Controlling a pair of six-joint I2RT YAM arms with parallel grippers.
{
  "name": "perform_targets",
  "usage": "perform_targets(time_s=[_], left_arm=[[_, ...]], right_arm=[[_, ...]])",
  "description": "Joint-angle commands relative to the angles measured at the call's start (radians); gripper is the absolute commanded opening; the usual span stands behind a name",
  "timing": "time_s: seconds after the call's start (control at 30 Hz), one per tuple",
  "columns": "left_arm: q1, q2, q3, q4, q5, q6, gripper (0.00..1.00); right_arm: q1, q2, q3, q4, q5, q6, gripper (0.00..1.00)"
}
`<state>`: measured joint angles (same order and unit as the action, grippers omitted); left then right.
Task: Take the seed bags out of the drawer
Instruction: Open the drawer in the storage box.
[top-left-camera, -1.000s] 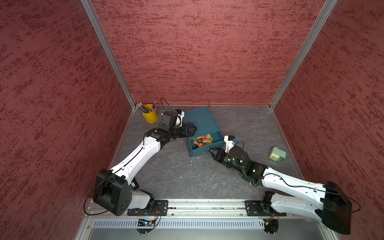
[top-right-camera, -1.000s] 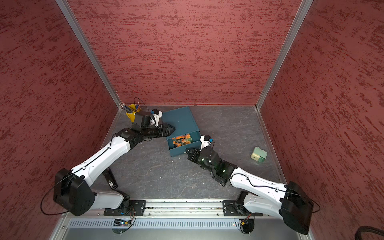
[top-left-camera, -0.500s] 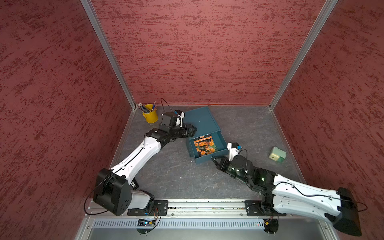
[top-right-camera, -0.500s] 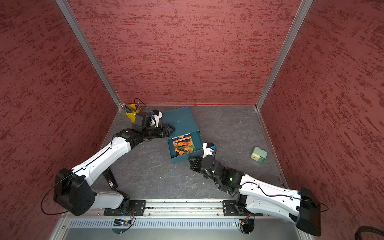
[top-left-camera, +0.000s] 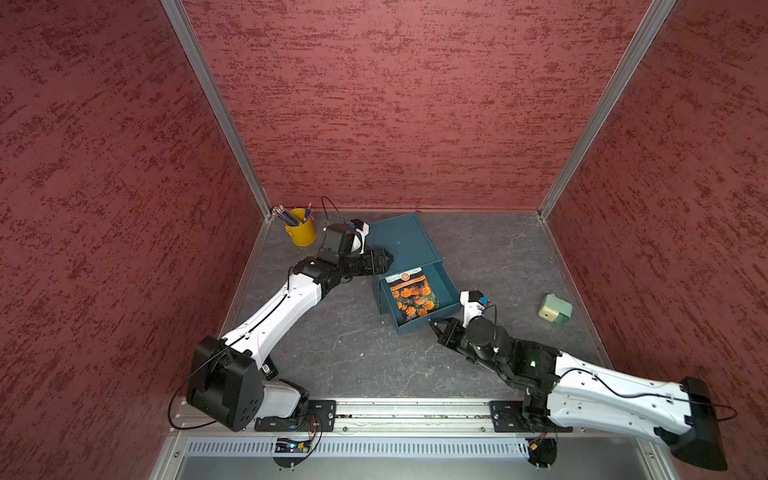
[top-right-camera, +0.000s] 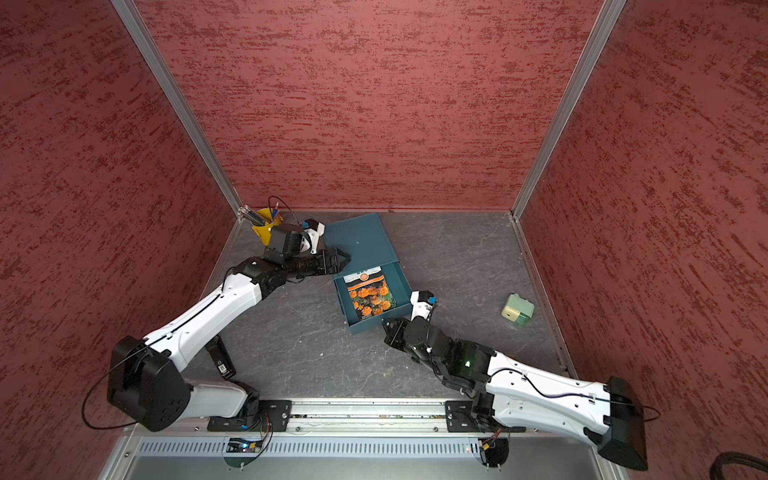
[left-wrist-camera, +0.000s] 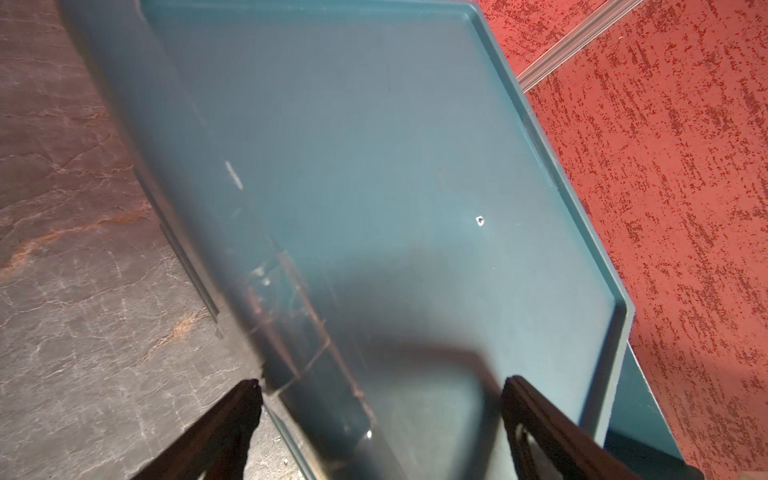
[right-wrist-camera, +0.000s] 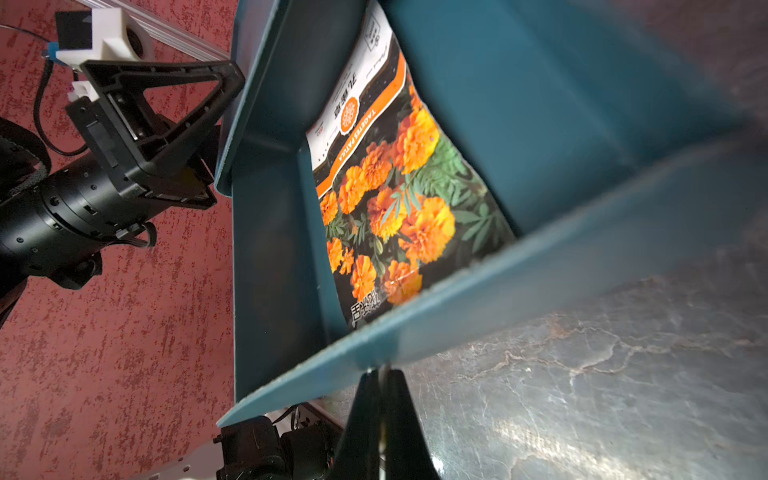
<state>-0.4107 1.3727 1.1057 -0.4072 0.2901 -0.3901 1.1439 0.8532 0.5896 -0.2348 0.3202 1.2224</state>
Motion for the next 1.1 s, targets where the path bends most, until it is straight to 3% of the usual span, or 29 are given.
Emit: perform_targets(time_s=[0.0,0.1,0.57,0.73,1.07], left_arm=[[-0.001,0.008,-0.016,0.015,0.004,0.016,0.94],[0.000,0.005,-0.016,0.012,0.003,0.017,0.94],[0.003,-0.007,-0.028,0.008,0.001,0.018,0.95],[0.003,-0.014,-0.033,0.007,-0.002,0.019,0.95],[0.004,-0.023,-0.036,0.006,-0.002,0.017,0.95]], right_arm=[[0.007,-0.006,-0.007,-0.025,0.045,0.002,0.03],[0.007,0.014,-0.010,0.004,0.029,0.005,0.13],[0.009,0.031,-0.011,0.019,-0.009,0.007,0.25],[0.011,0.013,-0.002,-0.012,-0.015,-0.004,0.43],[0.025,-0.015,0.143,-0.213,-0.030,-0.094,0.67]])
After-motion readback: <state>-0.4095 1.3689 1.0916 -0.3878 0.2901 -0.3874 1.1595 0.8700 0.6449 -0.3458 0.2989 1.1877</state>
